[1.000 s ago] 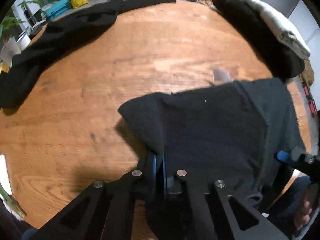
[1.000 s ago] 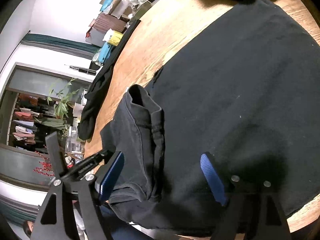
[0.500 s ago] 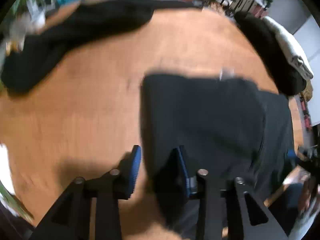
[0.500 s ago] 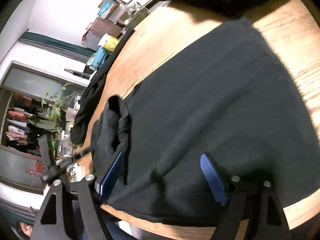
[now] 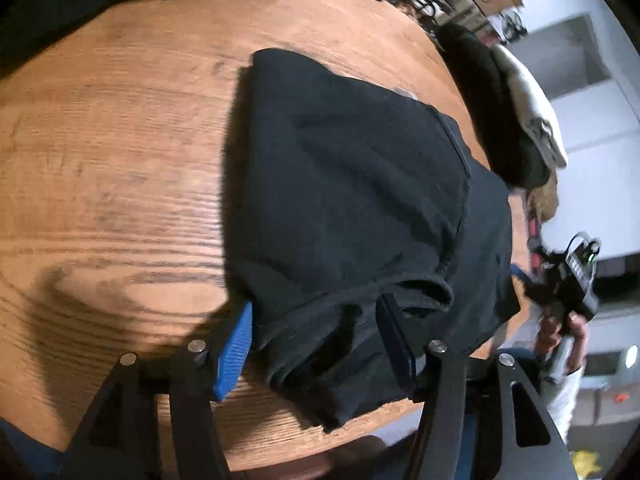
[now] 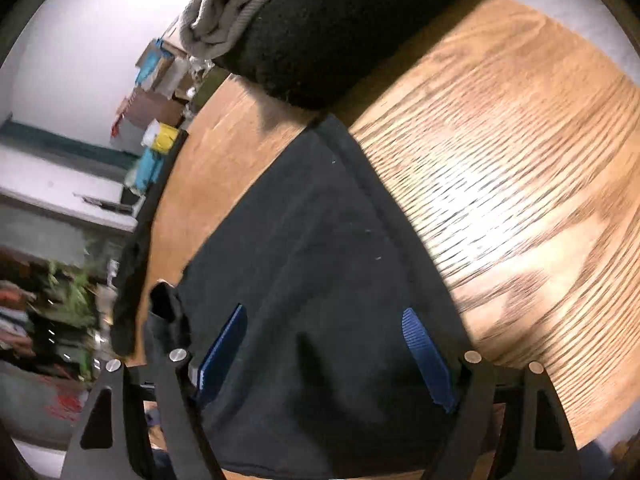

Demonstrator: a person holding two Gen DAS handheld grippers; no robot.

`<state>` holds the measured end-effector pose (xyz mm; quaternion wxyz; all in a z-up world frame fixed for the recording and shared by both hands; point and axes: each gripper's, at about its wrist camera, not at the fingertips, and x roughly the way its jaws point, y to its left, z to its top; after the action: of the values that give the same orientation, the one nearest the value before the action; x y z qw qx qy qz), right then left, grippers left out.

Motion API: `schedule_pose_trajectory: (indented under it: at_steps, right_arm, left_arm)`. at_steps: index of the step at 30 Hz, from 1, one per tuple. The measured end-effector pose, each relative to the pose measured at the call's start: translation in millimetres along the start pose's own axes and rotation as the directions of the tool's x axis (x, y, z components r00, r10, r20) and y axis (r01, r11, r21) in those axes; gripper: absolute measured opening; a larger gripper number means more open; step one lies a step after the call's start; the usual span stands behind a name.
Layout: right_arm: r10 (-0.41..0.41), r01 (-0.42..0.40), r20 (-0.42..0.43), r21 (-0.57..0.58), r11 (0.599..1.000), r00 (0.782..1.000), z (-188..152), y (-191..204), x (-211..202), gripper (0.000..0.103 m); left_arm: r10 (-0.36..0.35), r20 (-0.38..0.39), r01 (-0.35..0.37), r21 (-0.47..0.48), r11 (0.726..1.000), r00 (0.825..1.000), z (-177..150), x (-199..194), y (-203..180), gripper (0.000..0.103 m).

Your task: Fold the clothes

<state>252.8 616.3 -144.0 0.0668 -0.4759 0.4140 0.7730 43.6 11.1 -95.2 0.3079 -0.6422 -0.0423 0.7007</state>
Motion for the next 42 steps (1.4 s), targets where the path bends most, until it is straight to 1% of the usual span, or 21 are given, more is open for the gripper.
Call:
schedule_pose_trajectory:
  at_steps: [1, 2, 5, 9, 12, 15, 17, 18, 20, 22, 23, 27, 29, 30, 31, 33, 35, 37, 38, 41, 42]
  right_arm:
    - [0.006, -0.006, 0.002, 0.009, 1.0, 1.0, -0.1, 0.5, 0.6, 0.085]
    - [0.004, -0.004, 0.004, 0.009, 1.0, 1.0, 0.3, 1.6, 0.8, 0.085]
    - [-0.005, 0.005, 0.003, 0.008, 1.0, 1.0, -0.2, 4.1, 1.8, 0.086]
    - [0.008, -0.008, -0.022, -0.015, 1.0, 1.0, -2.5, 6.9, 2.1, 0.086]
    - [0.04, -0.045, -0.08, -0.057, 0.997, 0.996, -5.7, 9.3, 7.4, 0.086]
    - [0.055, -0.069, -0.135, -0.101, 0.993, 0.989, -15.1, 11.4, 5.8, 0.085]
    - [0.011, -0.03, -0.148, -0.133, 0.991, 0.989, -21.8, 8.0, -4.0, 0.082]
    - [-0.027, 0.004, -0.152, -0.149, 0.989, 0.988, -24.9, 5.1, -10.1, 0.081]
    - [-0.107, 0.077, -0.164, -0.184, 0.98, 0.981, -29.0, -1.5, -20.9, 0.075]
    - [-0.169, 0.128, -0.176, -0.223, 0.966, 0.97, -31.2, -4.7, -30.4, 0.06]
    - [-0.207, 0.158, -0.179, -0.251, 0.955, 0.962, -32.3, -3.9, -34.7, 0.047]
    - [-0.306, 0.226, -0.212, -0.332, 0.916, 0.928, -38.6, 5.1, -34.6, 0.046]
    - [-0.36, 0.255, -0.238, -0.378, 0.89, 0.902, -45.3, 10.7, -22.5, 0.046]
    - [-0.383, 0.263, -0.253, -0.402, 0.877, 0.888, -49.0, 13.3, -15.7, 0.041]
    - [-0.396, 0.258, -0.271, -0.43, 0.865, 0.877, -52.6, 16.0, -10.1, 0.035]
    - [-0.422, 0.245, -0.297, -0.486, 0.839, 0.856, -59.2, 22.1, -0.8, 0.006]
    - [-0.422, 0.221, -0.285, -0.538, 0.814, 0.86, -60.4, 29.9, -8.9, 0.006]
    - [-0.447, 0.247, -0.275, -0.542, 0.803, 0.851, -54.7, 23.2, -14.7, 0.006]
    - [-0.461, 0.258, -0.276, -0.543, 0.799, 0.844, -53.0, 19.1, -15.6, 0.006]
    - [-0.503, 0.279, -0.32, -0.543, 0.792, 0.803, -55.3, 4.4, -5.7, 0.009]
    - [-0.509, 0.289, -0.307, -0.547, 0.786, 0.804, -55.1, 8.2, -8.6, 0.018]
  left_arm:
    - [0.018, -0.002, -0.018, 0.021, 1.0, 1.0, -2.6, -0.8, -4.8, 0.042]
    - [0.037, -0.003, -0.037, 0.043, 0.998, 0.999, -5.1, -1.7, -9.5, 0.021]
    - [0.055, 0.001, -0.055, 0.082, 0.995, 0.999, -6.4, -6.4, -15.2, 0.014]
    - [0.085, 0.042, -0.089, 0.079, 0.993, 0.995, 1.0, -24.5, -0.5, 0.013]
    - [0.094, 0.036, -0.095, 0.016, 0.995, 0.995, 2.1, -30.5, 23.5, 0.022]
    - [0.084, 0.054, -0.084, -0.005, 0.996, 0.995, -9.8, -38.0, 32.1, 0.043]
    - [0.045, 0.055, -0.045, -0.011, 0.999, 0.997, -22.5, -41.3, 32.3, 0.067]
    - [0.025, 0.052, -0.025, -0.015, 1.0, 0.998, -30.0, -41.6, 31.4, 0.07]
    - [0.0, 0.035, 0.001, -0.014, 1.0, 0.999, -43.0, -35.2, 24.9, 0.072]
    - [-0.017, 0.013, 0.017, -0.01, 1.0, 1.0, -54.0, -26.7, 17.4, 0.072]
    - [-0.021, -0.004, 0.021, -0.007, 1.0, 1.0, -58.8, -21.3, 13.3, 0.072]
    - [-0.034, -0.02, 0.034, 0.012, 0.999, 0.999, -66.2, -12.5, 6.5, 0.072]
    - [-0.04, -0.014, 0.04, 0.02, 0.999, 0.999, -66.7, -12.3, 3.5, 0.073]
    - [-0.043, -0.011, 0.043, 0.024, 0.999, 0.999, -66.9, -12.2, 2.0, 0.073]
    - [-0.046, -0.008, 0.046, 0.028, 0.999, 0.999, -67.1, -12.0, 0.5, 0.073]
    - [-0.051, -0.007, 0.051, 0.025, 0.998, 0.999, -68.0, -12.7, 0.6, 0.073]
    - [-0.049, -0.004, 0.049, 0.024, 0.998, 0.999, -70.7, -16.5, 0.2, 0.073]
    - [-0.043, 0.0, 0.043, 0.02, 0.999, 0.999, -65.5, -15.5, -0.8, 0.073]
    - [-0.037, 0.002, 0.037, 0.013, 0.999, 0.999, -64.0, -15.2, -0.4, 0.073]
    - [-0.018, -0.001, 0.018, -0.017, 1.0, 1.0, -65.9, -22.9, 8.6, 0.073]
    - [-0.017, -0.002, 0.017, -0.018, 1.0, 1.0, -65.4, -29.4, 13.8, 0.073]
